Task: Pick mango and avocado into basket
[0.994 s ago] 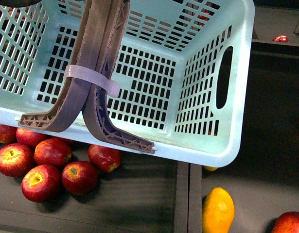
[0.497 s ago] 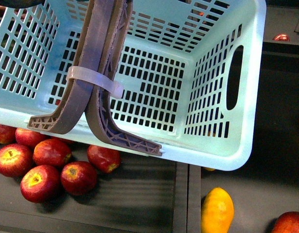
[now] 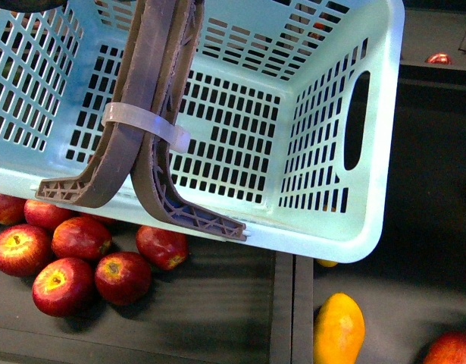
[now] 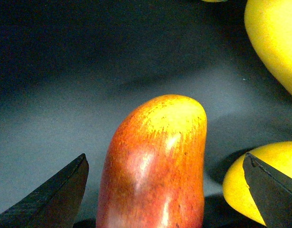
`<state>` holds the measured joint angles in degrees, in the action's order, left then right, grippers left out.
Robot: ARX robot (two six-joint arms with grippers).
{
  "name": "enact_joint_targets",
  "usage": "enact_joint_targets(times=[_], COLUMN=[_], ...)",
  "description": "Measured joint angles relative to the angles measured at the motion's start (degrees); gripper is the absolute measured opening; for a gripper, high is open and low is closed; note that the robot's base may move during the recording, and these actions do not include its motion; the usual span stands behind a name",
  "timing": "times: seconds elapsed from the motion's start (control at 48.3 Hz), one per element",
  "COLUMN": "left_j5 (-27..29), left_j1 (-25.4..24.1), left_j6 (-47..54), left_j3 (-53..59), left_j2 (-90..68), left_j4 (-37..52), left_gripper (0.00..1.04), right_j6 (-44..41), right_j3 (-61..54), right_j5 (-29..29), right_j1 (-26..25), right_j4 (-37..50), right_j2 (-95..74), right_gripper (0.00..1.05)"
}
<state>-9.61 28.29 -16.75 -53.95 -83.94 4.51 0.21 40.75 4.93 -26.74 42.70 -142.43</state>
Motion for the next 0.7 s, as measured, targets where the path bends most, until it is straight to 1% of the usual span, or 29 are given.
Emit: enact_joint_targets(times=[0.331,0.621,0.683,0.704], left_j5=[0.0,0.0,0.0,0.0], left_j1=[0.0,0.0,0.0,0.0], left_j6=[0.0,0.0,0.0,0.0], left_j3=[0.0,0.0,0.0,0.0], left_j2=[0.0,0.0,0.0,0.0], left_j4=[0.0,0.0,0.0,0.0], left_gripper=[0.06,0.06,0.06,0.06], right_j6=[2.0,3.1,3.1,3.1], right_j3=[6.3,8.6,9.0,9.2], right_j5=[0.1,-0.5,-0.7,-0.8], right_j1=[1.3,1.3,1.2,1.2], right_j4=[-1.1,0.0,0.3,0.4], right_j2=[-6.6,-10.4,-10.6,-10.8], right_gripper=[0.97,0.97,0.92,0.88])
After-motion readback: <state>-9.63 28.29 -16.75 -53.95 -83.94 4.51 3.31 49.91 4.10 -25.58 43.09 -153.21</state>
